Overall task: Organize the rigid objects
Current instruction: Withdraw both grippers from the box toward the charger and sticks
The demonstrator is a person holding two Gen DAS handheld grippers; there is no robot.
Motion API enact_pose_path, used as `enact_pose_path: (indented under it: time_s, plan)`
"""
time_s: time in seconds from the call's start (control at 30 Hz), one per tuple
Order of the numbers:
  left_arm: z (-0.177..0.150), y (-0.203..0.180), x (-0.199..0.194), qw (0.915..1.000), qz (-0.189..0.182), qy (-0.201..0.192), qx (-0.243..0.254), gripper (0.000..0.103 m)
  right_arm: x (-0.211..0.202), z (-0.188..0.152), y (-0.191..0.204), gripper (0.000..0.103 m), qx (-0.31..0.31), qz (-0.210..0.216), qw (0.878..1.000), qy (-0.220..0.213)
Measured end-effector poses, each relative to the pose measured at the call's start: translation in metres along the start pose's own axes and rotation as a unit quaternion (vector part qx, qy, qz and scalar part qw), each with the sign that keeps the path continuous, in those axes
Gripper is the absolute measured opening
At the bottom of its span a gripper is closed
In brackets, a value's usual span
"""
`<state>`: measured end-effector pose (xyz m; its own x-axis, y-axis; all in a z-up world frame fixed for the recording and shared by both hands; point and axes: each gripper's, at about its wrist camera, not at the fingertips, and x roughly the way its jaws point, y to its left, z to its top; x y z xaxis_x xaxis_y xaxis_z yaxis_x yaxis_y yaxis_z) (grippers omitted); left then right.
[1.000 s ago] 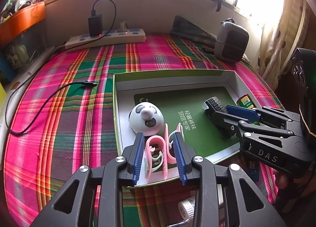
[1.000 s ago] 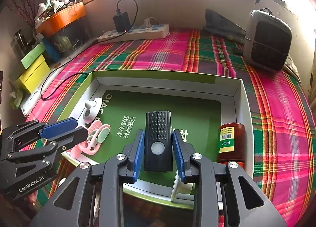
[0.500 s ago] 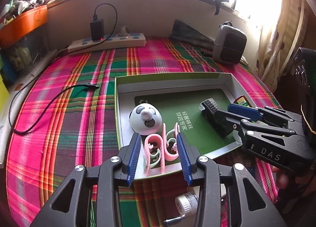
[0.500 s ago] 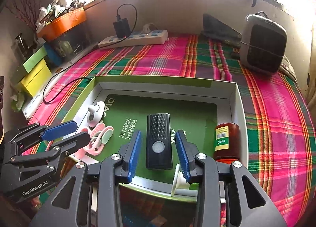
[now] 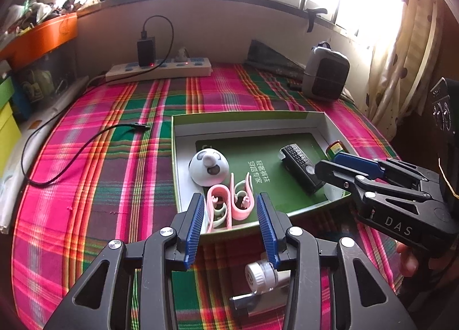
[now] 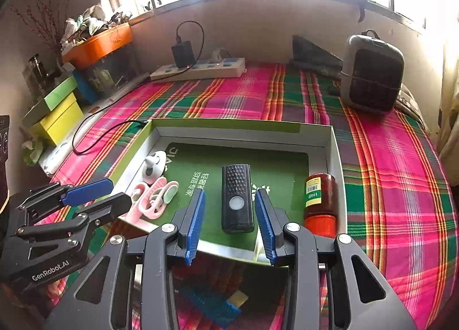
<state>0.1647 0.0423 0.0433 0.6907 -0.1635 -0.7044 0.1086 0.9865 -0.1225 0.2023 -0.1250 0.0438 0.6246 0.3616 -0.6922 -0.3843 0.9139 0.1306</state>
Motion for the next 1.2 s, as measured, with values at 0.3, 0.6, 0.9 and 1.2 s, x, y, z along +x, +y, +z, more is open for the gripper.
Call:
enact_pose_path:
  time_s: [0.3,0.6,0.9,1.2]
  plan:
    - [-0.012,0.004,-0.018,0.9999,-0.003,-0.010,-0.011,0.037,-0.022,-0.012,-0.003,0.037,0.007,0.002,1.000,-0.017]
    - [-0.032,0.016,-0.026,0.9996,-0.007,-0.001,-0.028,0.037,-0.040,-0.028,-0.017,0.037,0.026,-0.008,0.999,-0.023]
    - [-0.052,0.021,-0.021,0.9984,-0.026,0.022,-0.044,0.037,-0.043,-0.049,-0.011,0.037,0.005,-0.006,1.000,-0.009]
    - [-0.066,0.016,-0.018,0.9967,-0.053,0.040,-0.047,0.037,-0.033,-0.059,0.006,0.037,-0.034,0.011,0.999,0.013]
